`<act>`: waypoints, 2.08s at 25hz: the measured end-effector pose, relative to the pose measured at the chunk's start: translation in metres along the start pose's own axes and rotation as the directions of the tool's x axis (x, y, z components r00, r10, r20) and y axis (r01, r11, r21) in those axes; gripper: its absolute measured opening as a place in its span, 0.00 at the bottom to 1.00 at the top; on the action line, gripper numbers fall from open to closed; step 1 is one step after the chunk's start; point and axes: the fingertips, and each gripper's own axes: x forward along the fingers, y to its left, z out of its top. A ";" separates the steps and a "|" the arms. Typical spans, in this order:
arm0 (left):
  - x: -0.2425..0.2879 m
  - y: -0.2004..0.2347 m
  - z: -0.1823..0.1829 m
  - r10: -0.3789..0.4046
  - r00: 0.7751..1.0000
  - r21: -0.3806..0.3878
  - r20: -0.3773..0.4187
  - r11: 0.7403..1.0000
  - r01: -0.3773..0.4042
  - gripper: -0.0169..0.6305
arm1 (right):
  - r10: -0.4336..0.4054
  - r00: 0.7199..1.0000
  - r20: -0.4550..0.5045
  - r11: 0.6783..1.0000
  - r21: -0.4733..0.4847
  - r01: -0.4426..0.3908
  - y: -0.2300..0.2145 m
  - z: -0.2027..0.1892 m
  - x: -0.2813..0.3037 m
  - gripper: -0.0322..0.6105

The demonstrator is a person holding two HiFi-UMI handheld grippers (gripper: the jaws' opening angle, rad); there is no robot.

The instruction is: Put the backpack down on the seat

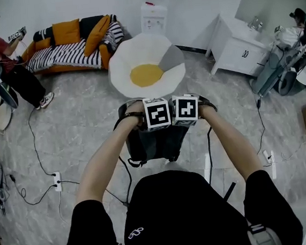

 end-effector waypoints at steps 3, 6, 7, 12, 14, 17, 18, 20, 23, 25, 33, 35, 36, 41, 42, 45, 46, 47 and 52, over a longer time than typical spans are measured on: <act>-0.011 0.018 0.005 0.026 1.000 -0.017 0.015 1.000 -0.025 0.18 | -0.050 0.999 0.014 0.999 0.001 0.050 -0.021 -0.001 -0.014 0.20; -0.014 0.036 0.012 0.042 0.999 -0.007 0.018 0.999 -0.042 0.18 | -0.060 0.998 0.020 0.998 0.005 0.060 -0.038 -0.003 -0.021 0.20; -0.015 0.041 0.011 0.047 0.999 -0.014 0.011 0.999 -0.047 0.18 | -0.064 0.998 0.017 0.998 0.001 0.064 -0.043 -0.003 -0.023 0.20; -0.018 0.073 0.008 0.059 0.998 -0.041 0.013 0.997 -0.058 0.18 | -0.089 0.996 0.008 0.996 -0.009 0.089 -0.075 -0.002 -0.028 0.20; -0.015 0.082 0.003 0.046 0.999 -0.057 0.016 0.997 -0.045 0.18 | -0.082 0.997 0.003 0.997 -0.006 0.083 -0.085 -0.001 -0.023 0.20; -0.010 0.092 0.000 0.039 0.999 -0.064 0.019 0.997 -0.038 0.18 | -0.064 0.998 -0.007 0.998 -0.010 0.064 -0.095 -0.003 -0.015 0.20; -0.008 0.095 -0.001 0.040 0.999 -0.066 0.019 0.997 -0.039 0.18 | -0.060 0.998 -0.007 0.998 -0.011 0.060 -0.098 -0.005 -0.014 0.20; -0.003 0.103 0.000 0.044 0.999 -0.068 0.019 0.997 -0.043 0.18 | -0.058 0.998 -0.003 0.998 -0.020 0.058 -0.107 -0.007 -0.012 0.20; 0.005 0.125 0.000 0.040 0.999 -0.074 0.018 0.996 -0.039 0.18 | -0.050 0.999 0.001 0.998 -0.047 0.050 -0.128 -0.012 -0.008 0.20; 0.013 0.145 -0.002 0.032 0.999 -0.080 0.016 0.996 -0.031 0.18 | -0.037 0.999 0.004 0.998 -0.059 0.037 -0.148 -0.016 -0.003 0.20; 0.037 0.248 -0.009 0.009 1.000 -0.108 -0.004 0.994 -0.010 0.18 | 0.022 1.000 0.014 0.996 -0.089 -0.021 -0.251 -0.033 0.011 0.20; 0.040 0.281 -0.008 0.006 1.000 -0.116 -0.007 0.993 -0.006 0.18 | 0.035 0.999 0.020 0.995 -0.095 -0.033 -0.283 -0.037 0.011 0.20; 0.041 0.297 -0.008 0.005 1.000 -0.119 -0.008 0.993 -0.006 0.18 | 0.043 0.999 0.025 0.995 -0.096 -0.041 -0.299 -0.039 0.011 0.20; 0.051 0.363 -0.018 -0.012 0.999 -0.134 -0.043 0.991 0.006 0.18 | 0.058 0.995 0.085 0.996 -0.077 -0.052 -0.366 -0.045 0.016 0.20; 0.054 0.375 -0.019 -0.013 0.999 -0.134 -0.049 0.991 0.007 0.18 | 0.064 0.993 0.100 0.996 -0.072 -0.057 -0.378 -0.047 0.017 0.20; 0.062 0.411 -0.017 -0.012 0.998 -0.123 -0.061 0.992 0.004 0.18 | 0.071 0.990 0.119 0.996 -0.069 -0.063 -0.414 -0.054 0.021 0.20; 0.065 0.422 -0.017 -0.013 0.998 -0.121 -0.067 0.993 0.005 0.18 | 0.069 0.990 0.121 0.996 -0.070 -0.061 -0.425 -0.056 0.022 0.20; 0.068 0.432 -0.017 -0.013 0.998 -0.120 -0.069 0.993 0.005 0.18 | 0.069 0.990 0.123 0.996 -0.069 -0.061 -0.435 -0.058 0.023 0.20; 0.078 0.479 -0.015 -0.006 0.999 -0.131 -0.050 0.991 -0.001 0.18 | 0.066 0.990 0.121 0.996 -0.073 -0.058 -0.481 -0.068 0.027 0.20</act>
